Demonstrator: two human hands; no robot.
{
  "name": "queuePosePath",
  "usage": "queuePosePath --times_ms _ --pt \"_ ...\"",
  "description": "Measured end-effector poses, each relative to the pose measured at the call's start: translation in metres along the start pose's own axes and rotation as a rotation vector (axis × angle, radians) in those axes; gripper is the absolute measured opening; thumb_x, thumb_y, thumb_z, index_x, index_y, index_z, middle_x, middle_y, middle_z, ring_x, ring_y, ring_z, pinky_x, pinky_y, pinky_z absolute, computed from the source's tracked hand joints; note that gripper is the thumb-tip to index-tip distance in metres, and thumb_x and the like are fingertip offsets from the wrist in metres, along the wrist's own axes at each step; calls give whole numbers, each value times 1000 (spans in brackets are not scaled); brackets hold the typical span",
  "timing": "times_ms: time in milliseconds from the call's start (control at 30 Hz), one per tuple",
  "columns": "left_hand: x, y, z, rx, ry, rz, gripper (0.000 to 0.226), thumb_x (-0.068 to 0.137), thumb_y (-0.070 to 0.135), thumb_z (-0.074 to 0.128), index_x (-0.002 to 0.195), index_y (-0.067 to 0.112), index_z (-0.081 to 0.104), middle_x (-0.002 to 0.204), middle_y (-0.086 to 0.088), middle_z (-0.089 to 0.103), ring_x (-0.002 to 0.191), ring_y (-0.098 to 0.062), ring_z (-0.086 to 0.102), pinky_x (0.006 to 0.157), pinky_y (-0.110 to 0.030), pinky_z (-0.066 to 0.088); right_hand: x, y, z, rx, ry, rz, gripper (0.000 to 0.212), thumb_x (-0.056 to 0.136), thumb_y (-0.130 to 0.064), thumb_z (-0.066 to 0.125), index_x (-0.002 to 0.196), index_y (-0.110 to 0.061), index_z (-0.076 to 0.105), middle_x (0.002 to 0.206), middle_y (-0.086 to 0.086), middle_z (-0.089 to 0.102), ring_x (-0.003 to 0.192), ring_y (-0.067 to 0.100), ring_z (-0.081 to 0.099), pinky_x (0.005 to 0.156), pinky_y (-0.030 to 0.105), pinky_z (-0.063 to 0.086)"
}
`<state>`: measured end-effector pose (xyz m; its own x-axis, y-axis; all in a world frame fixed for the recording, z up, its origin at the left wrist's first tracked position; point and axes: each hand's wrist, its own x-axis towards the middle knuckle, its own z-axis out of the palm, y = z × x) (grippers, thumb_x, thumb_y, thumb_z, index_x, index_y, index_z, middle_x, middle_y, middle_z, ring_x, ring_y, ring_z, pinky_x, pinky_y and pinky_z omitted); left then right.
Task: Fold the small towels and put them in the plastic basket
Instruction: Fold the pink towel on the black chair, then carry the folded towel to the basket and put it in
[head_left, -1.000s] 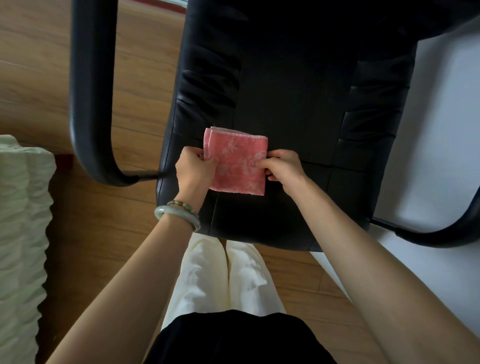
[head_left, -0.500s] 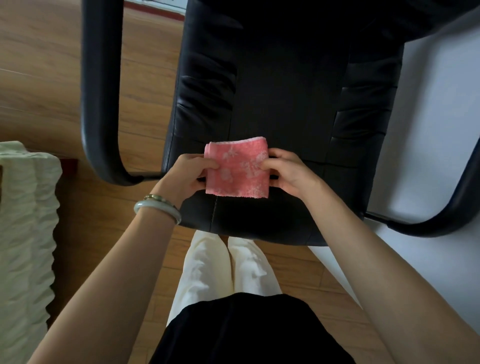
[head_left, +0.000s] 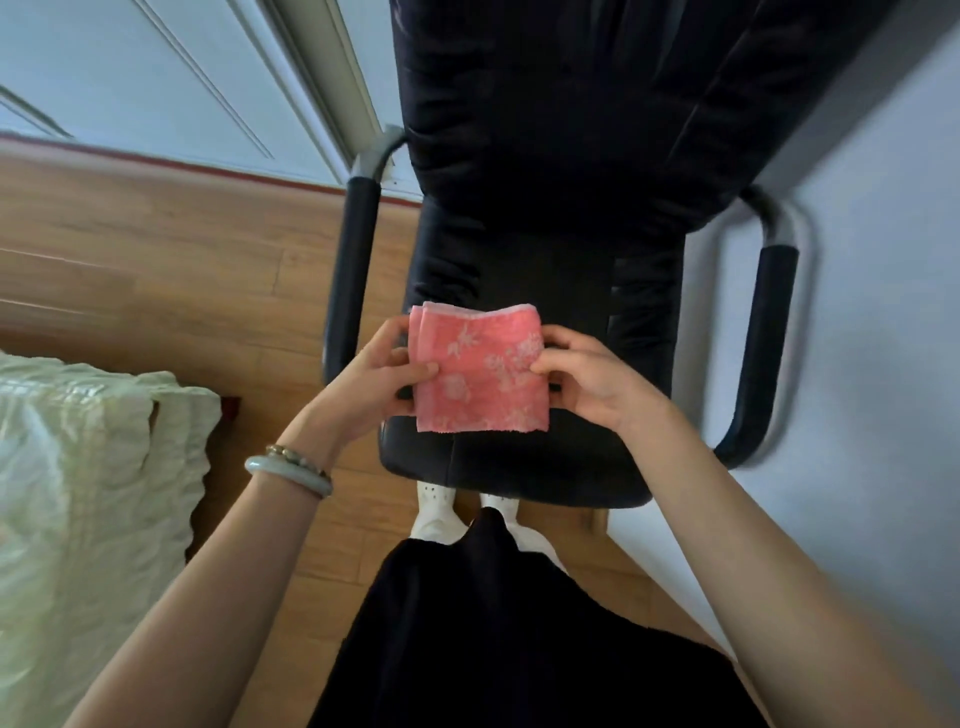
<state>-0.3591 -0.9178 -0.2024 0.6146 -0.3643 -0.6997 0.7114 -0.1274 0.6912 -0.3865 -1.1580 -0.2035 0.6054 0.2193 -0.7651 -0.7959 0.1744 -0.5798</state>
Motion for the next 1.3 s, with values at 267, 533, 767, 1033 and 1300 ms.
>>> queuePosePath --times_ms 267,533,767,1033,1300 --pt "-85 70 20 -26 -44 144 44 83 5 63 122 22 51 100 -4 69 92 -25 68 67 -38 60 -94 -51 29 14 -45 -137 33 83 1 51 111 -14 61 106 8 60 102 26 59 79 40 53" --pt "-135 106 41 8 -93 206 43 81 5 63 120 19 52 110 -8 65 98 -27 68 73 -42 60 -164 -74 45 29 -52 -276 32 83 1 50 107 -14 64 93 3 61 90 20 60 75 38 53" --pt "-149 133 52 125 -228 219 45 86 4 61 127 18 47 117 -13 61 102 -29 66 71 -42 59 -206 -69 54 84 58 -357 32 84 1 48 106 -14 64 97 5 61 93 22 60 75 37 54" --pt "-141 153 81 307 -442 196 38 88 4 61 119 25 51 117 -11 62 103 -28 66 75 -45 57 -247 -31 60 335 248 -447 27 85 2 49 102 -12 64 103 10 58 101 27 55 91 44 49" --pt "-144 146 138 504 -737 128 44 86 6 62 125 22 50 114 -11 65 98 -27 69 71 -43 58 -307 33 72 536 510 -559 26 84 5 52 104 -9 63 99 8 64 93 24 62 72 37 57"
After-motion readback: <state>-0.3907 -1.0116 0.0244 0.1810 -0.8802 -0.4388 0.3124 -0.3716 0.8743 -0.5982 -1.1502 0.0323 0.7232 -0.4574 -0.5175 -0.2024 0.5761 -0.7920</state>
